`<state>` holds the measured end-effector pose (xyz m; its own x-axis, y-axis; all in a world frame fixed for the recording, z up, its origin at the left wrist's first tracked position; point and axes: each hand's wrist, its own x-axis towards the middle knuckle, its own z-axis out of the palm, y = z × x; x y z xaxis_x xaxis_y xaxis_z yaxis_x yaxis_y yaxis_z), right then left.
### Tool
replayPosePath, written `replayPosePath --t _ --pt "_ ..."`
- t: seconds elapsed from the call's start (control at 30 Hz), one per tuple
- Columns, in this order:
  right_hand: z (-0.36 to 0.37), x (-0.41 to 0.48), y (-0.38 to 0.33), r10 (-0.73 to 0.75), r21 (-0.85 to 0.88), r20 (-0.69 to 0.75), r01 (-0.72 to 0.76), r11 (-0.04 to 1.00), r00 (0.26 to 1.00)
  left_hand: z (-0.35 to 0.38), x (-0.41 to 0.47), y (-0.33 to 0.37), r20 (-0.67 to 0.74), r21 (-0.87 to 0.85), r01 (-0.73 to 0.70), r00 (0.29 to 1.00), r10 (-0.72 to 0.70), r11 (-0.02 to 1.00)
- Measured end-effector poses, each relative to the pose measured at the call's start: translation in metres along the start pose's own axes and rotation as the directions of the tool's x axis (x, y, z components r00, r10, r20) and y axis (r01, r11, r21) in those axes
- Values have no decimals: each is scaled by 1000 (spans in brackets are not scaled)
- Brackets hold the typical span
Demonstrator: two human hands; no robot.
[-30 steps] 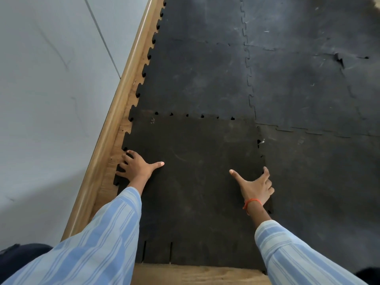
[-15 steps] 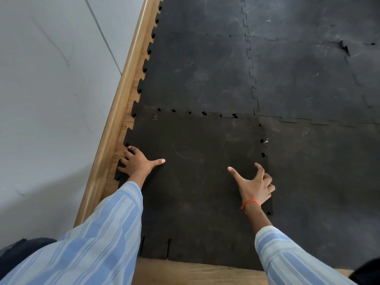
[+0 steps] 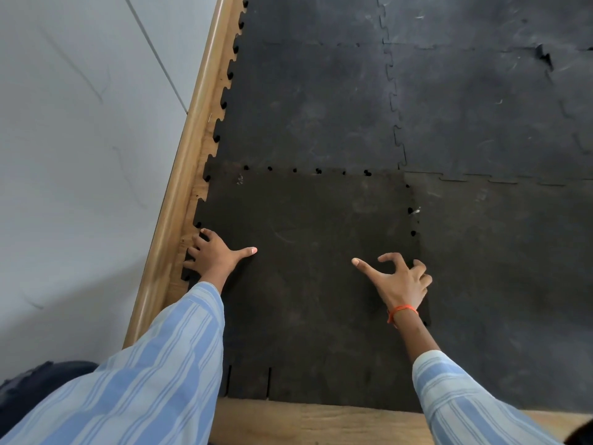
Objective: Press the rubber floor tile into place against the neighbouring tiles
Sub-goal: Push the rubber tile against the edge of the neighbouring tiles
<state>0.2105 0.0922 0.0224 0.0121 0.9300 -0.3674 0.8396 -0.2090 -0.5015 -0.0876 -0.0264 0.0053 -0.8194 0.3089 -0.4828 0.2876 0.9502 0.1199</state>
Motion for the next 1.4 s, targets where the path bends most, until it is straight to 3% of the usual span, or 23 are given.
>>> replayPosePath --t 0.1,0.27,0.67,1.17,1.27,1.4 --pt "0 3 -1 -54 -26 50 55 998 997 -1 2 -6 10 -10 45 999 -45 999" --pt "10 -5 -1 -30 -57 9 31 998 999 -2 3 -9 2 -6 65 998 -65 998" --pt "11 -2 7 44 80 -69 -38 996 997 -5 4 -3 -17 -5 27 999 -27 1000" --pt "13 4 2 119 56 -188 -110 992 975 -8 7 8 20 0 -31 999 31 1000" --pt "20 7 -12 -13 -81 -220 -5 997 975 -9 7 12 73 -17 -39 997 40 999" --pt "34 34 -45 -242 -266 52 247 932 969 -11 12 19 148 16 -64 987 61 998"
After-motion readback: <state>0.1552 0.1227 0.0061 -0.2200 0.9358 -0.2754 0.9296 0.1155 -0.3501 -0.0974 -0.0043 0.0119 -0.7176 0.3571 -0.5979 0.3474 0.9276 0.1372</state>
